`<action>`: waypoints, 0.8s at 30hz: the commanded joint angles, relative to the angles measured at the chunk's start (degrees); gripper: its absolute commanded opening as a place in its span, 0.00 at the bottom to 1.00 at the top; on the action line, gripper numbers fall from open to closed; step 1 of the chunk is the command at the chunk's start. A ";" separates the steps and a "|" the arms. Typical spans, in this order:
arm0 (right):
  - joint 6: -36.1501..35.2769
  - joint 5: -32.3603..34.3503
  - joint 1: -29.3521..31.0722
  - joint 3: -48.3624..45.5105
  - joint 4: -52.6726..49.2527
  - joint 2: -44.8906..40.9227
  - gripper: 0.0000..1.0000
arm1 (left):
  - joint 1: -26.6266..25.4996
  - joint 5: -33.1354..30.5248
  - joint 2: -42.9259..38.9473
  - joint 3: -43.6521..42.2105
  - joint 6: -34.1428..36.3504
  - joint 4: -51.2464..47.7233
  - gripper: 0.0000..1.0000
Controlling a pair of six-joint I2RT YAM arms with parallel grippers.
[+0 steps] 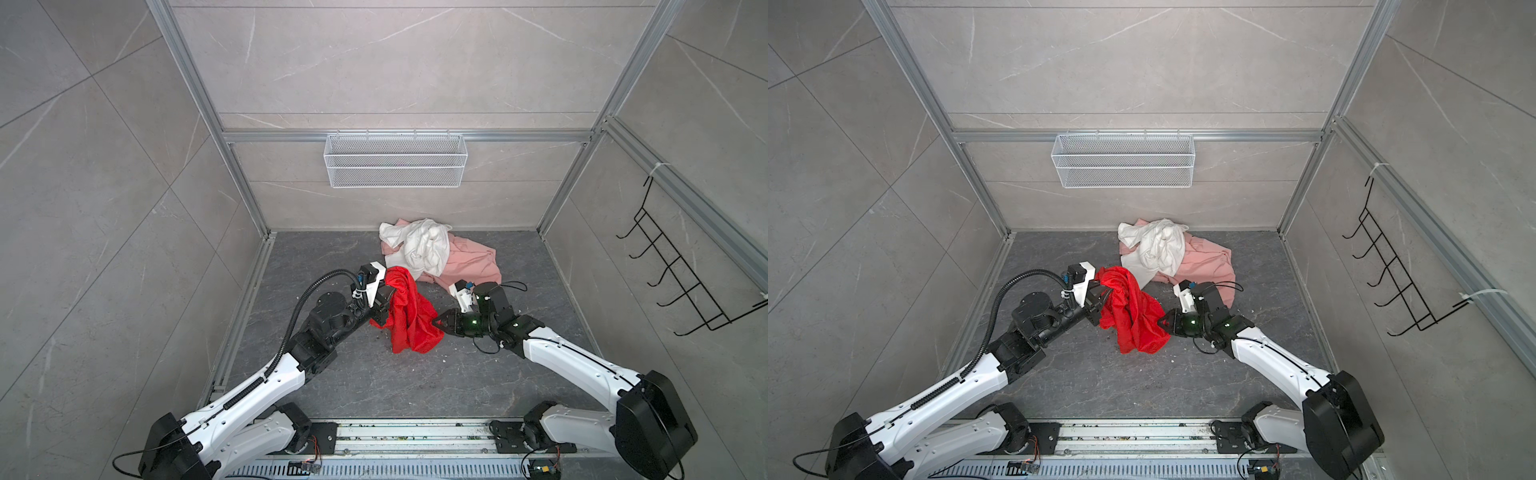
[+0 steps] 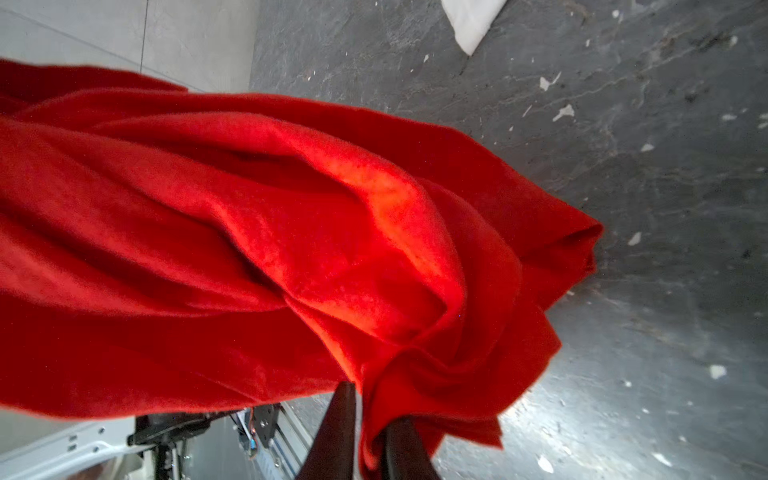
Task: Pick out a specific cloth from the pile
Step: 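Lower the red cloth with both grippers toward the floor nearer the robot, then draw both grippers back toward the robot, dragging the red cloth along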
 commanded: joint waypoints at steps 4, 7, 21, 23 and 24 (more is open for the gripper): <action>-3.90 2.56 0.35 1.19 -1.71 -2.96 0.42 | -0.18 0.05 -1.51 3.46 0.81 2.92 0.00; -3.51 2.56 0.28 -0.68 -0.10 -5.85 0.48 | -0.16 0.05 -1.80 3.52 0.71 2.73 0.00; -18.84 17.58 8.55 -6.48 9.48 -16.05 0.76 | -0.15 0.75 0.31 5.54 -0.85 2.82 0.00; -20.75 19.15 10.54 -7.01 11.47 -15.27 0.77 | -0.14 0.67 0.27 5.68 -0.86 2.82 0.00; -22.33 20.40 12.24 -7.56 13.21 -14.94 0.78 | -0.13 0.60 0.27 5.63 -0.90 2.82 0.00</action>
